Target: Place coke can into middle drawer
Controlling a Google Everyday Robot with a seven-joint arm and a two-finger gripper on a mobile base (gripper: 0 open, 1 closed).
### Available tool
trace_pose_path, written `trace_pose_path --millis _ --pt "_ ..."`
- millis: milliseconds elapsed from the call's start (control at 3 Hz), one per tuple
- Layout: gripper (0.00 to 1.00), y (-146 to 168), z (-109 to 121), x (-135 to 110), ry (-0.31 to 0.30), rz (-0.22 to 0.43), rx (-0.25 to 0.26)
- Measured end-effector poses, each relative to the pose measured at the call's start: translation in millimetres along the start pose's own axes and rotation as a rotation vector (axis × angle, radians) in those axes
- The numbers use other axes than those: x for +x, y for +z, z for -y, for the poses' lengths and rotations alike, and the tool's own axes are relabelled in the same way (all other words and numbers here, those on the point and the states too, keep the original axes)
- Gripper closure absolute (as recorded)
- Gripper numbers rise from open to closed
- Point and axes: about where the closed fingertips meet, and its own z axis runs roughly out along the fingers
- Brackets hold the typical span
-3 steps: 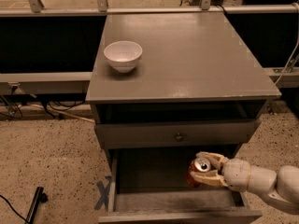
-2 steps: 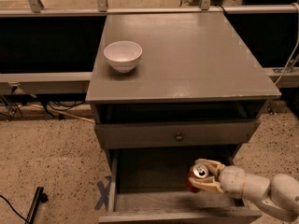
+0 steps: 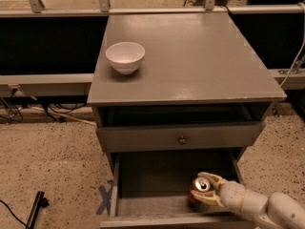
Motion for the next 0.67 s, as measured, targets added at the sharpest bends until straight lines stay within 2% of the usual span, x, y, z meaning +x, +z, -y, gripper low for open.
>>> trace_pose_path --millis 333,667 --pt "0.6 6.6 -4.8 16.6 -0.015 0.015 0.002" --pt "0.37 8.5 -5.9 15.8 -0.014 0.017 -0.002"
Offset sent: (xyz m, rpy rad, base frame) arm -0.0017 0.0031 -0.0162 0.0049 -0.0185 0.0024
